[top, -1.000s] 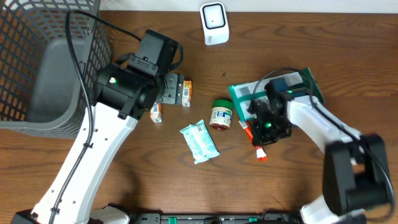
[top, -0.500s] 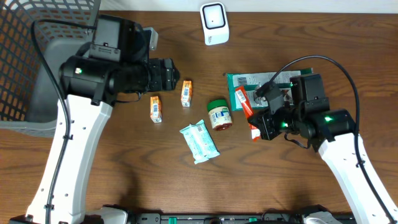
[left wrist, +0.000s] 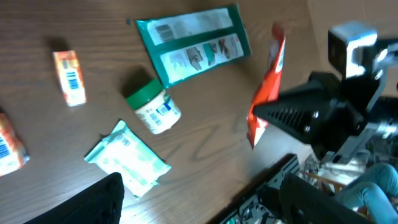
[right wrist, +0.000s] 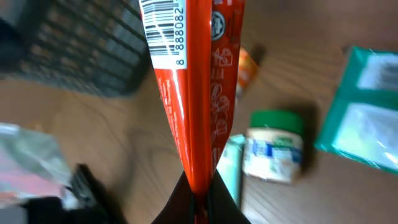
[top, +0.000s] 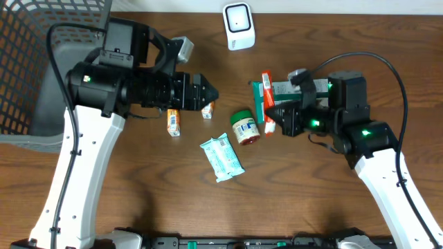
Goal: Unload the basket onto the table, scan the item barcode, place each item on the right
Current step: 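Lift the stick with right gripper and pass it to the left gripper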
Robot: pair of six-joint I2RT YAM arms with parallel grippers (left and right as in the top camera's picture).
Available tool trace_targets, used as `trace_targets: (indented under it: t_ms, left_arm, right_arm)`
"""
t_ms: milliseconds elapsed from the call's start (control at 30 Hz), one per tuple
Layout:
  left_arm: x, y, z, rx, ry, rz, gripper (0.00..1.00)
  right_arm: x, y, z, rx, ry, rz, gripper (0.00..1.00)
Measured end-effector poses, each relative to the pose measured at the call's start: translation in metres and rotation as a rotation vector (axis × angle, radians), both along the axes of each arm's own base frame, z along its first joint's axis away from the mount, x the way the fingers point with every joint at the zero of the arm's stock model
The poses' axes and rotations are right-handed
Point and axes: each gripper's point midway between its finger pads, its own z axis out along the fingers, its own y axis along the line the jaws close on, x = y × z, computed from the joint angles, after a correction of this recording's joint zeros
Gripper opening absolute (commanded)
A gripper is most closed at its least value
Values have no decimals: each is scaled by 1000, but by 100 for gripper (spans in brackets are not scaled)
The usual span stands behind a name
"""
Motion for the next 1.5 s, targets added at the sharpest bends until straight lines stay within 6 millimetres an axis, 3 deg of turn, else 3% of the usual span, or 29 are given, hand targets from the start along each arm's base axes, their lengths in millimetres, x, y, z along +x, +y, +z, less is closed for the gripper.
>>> trace_targets:
  t_ms: [433,900,1033,1500]
  left_arm:
    - [-9,-47,13,-20,-147,-177,80]
    - [-9,-77,30,-64,-275,-258,79]
    - [-12,-82,31,-67,-284,-275,72]
    - [-14,-89,33,-73,-301,-293,44]
  right_arm:
    - [17,24,68,329,7,-24,1]
    - [17,38,111,505,25,-13,1]
    - [13,45,120,533,15,15,1]
    - [11,53,120,540,31,5,1]
